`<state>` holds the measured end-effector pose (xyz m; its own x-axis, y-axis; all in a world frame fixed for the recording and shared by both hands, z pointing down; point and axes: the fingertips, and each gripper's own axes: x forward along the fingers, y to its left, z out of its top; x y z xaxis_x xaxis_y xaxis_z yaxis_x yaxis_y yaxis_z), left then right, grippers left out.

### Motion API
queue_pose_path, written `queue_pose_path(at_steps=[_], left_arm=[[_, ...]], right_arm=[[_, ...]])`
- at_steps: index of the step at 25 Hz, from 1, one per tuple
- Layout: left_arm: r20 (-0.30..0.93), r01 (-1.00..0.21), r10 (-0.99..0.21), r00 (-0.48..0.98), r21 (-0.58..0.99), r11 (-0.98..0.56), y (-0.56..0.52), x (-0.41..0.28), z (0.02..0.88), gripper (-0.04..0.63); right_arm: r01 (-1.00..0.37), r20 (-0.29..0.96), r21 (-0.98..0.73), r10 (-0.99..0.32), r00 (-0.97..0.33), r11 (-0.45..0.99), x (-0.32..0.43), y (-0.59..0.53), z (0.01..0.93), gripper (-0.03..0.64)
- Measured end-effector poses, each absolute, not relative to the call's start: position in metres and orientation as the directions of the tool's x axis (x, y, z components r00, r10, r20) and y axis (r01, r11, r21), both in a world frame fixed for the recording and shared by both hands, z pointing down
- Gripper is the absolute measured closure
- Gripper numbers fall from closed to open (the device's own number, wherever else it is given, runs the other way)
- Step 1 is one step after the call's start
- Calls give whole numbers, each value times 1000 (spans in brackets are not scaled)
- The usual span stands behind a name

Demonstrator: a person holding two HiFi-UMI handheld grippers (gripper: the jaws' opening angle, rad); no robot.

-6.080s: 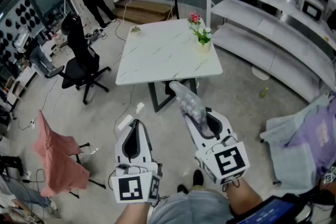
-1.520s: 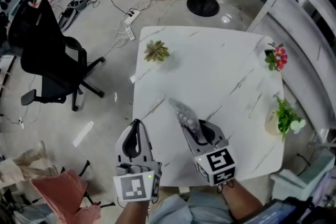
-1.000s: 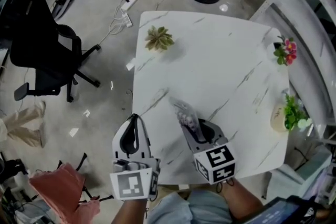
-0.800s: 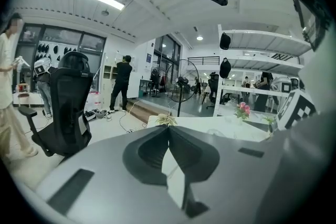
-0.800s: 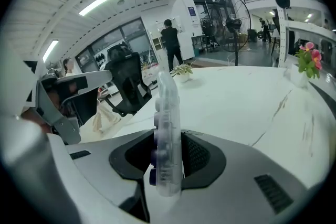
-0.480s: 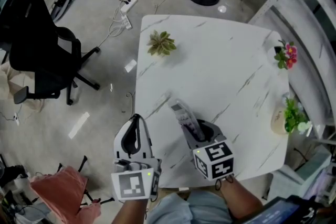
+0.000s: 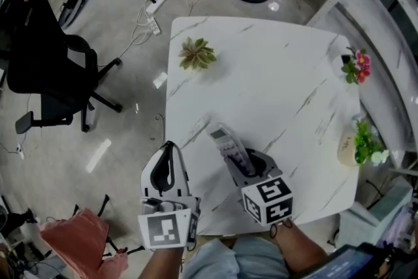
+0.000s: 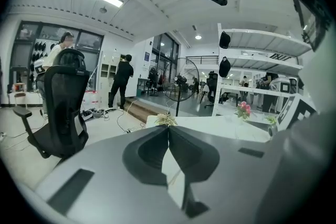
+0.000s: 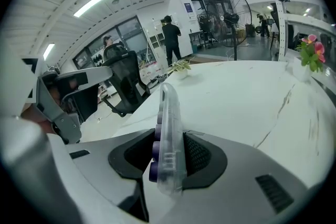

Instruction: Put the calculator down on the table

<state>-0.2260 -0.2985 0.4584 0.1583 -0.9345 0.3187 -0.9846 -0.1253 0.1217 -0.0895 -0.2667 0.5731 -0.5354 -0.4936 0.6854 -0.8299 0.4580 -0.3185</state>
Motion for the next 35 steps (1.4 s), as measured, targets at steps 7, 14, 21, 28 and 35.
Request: queue_pose_path(at_steps=[7,14,21,28,35], left_arm=[[338,-983,-925,174,123,-139,-301,-219,461,588],[328,-983,-927,179,93,-157,-305,-215,461,588],[331,-981,-924,190,86,-171,-309,-206,461,588],[323,-980,-925,200,80,-184,-310,-194,455,586],[300,-980,-933,197,75,-183,-300,-183,439,586]], right_arm=[[-833,676,-339,-502,-540,438,-77,-272,576,434],[-832,661,-388,-509,-552,397,-62,-277,582,410],[-826,661,-436,-496,-563,356,-48,-281,593,380],[-812,657,-472,-478,-583,343,-38,-284,603,367],[-819,620,-448,-536,-573,359,-27,-290,578,367]])
